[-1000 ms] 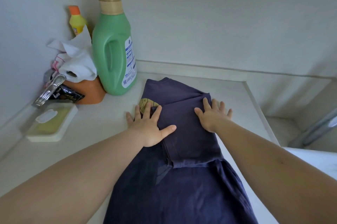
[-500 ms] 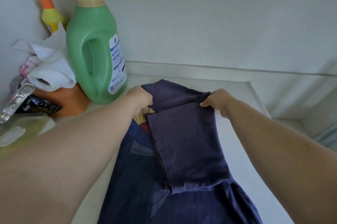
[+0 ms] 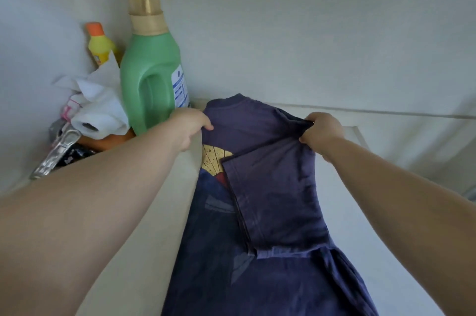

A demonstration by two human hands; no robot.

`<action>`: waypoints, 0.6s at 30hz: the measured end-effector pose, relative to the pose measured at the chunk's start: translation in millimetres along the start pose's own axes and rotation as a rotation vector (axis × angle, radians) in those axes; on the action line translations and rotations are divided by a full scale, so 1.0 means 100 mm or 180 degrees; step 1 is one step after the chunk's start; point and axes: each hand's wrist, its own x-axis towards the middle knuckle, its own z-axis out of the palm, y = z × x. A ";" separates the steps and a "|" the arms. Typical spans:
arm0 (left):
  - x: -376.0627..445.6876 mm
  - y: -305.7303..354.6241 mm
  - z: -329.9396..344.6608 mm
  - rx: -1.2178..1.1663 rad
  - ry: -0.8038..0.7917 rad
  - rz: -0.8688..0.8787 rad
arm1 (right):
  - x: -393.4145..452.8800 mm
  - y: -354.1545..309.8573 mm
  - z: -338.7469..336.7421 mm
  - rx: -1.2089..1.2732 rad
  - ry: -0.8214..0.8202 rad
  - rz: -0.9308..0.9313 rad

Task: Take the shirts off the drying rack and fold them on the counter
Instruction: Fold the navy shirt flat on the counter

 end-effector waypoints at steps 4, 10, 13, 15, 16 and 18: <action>-0.39 -0.10 -0.23 0.0443 -0.0469 0.0188 | -0.38 -0.01 -0.04 0.0580 -0.0271 -0.0072; -0.76 -0.44 -0.30 0.0672 -0.0710 0.0622 | -0.70 0.31 -0.05 0.1391 -0.0553 -0.0081; -0.84 -0.70 -0.33 0.1368 -0.0691 0.1206 | -0.90 0.40 -0.05 0.0748 -0.0525 -0.0232; -0.86 -0.90 -0.33 0.1996 -0.0697 0.1645 | -1.02 0.48 0.00 -0.0021 -0.0497 -0.0397; -0.87 -0.99 -0.32 0.2322 -0.0756 0.1786 | -1.07 0.52 0.05 -0.0390 -0.0545 -0.0499; -0.89 -1.08 -0.30 0.2849 -0.0848 0.1969 | -1.12 0.55 0.12 -0.0869 -0.0636 -0.0621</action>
